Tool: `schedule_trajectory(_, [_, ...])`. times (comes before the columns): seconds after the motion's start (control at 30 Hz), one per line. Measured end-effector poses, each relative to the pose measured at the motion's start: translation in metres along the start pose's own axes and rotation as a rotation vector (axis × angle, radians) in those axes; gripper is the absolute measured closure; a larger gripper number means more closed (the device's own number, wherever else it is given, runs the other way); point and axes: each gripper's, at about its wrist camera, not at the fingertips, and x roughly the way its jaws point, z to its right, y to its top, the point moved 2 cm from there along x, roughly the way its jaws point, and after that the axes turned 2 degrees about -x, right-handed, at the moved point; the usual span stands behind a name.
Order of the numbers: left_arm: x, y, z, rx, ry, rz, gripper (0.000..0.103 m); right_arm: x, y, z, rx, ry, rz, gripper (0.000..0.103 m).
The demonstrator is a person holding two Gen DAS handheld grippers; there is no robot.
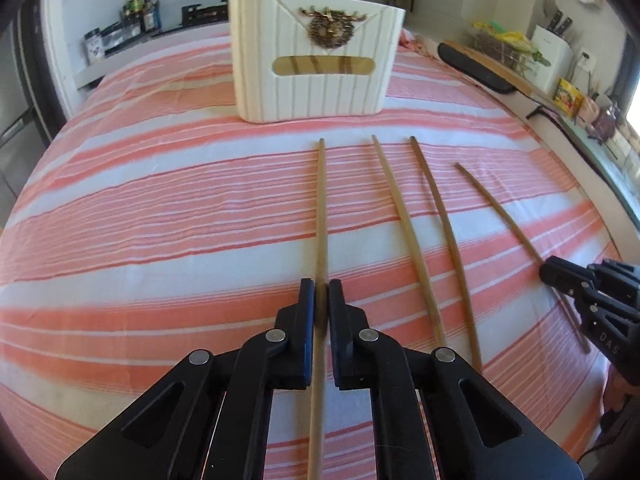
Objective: Organize utensils
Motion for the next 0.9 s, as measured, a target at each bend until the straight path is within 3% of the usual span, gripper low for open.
schedule_trajectory(0.2, [-0.017, -0.013, -0.048, -0.159, 0.101, 0.029, 0.097, -0.007, -0.009, 0.022, 0.047, -0.077, -0.008, 0.097])
schedule_trajectory(0.33, [-0.024, -0.020, -0.072, -0.224, 0.113, 0.027, 0.093, -0.011, -0.016, 0.038, 0.057, -0.132, -0.024, 0.096])
schedule_trajectory(0.4, [-0.022, -0.020, -0.074, -0.212, 0.102, 0.019, 0.066, -0.012, -0.016, 0.042, 0.049, -0.122, -0.019, 0.095])
schedule_trajectory(0.43, [-0.023, -0.018, -0.074, -0.200, 0.096, 0.022, 0.059, -0.012, -0.015, 0.042, 0.042, -0.110, -0.021, 0.089])
schedule_trajectory(0.47, [-0.022, -0.017, -0.073, -0.182, 0.108, 0.021, 0.040, -0.011, -0.014, 0.043, 0.036, -0.096, -0.024, 0.082])
schedule_trajectory(0.5, [-0.020, -0.015, -0.071, -0.159, 0.128, 0.016, 0.025, -0.010, -0.013, 0.043, 0.035, -0.079, -0.018, 0.066])
schedule_trajectory(0.53, [-0.018, -0.013, -0.070, -0.135, 0.142, 0.012, 0.022, -0.010, -0.012, 0.043, 0.034, -0.062, -0.012, 0.054])
schedule_trajectory(0.63, [-0.007, -0.010, -0.072, -0.084, 0.159, -0.021, 0.022, -0.004, -0.008, 0.041, 0.005, -0.053, -0.032, 0.053])
schedule_trajectory(0.8, [0.004, -0.006, -0.087, -0.086, 0.168, -0.040, 0.000, 0.004, -0.003, 0.045, 0.010, -0.010, -0.041, 0.050])
schedule_trajectory(0.9, [0.005, -0.005, -0.090, -0.086, 0.164, -0.035, 0.000, 0.008, -0.001, 0.048, 0.006, 0.008, -0.035, 0.047])
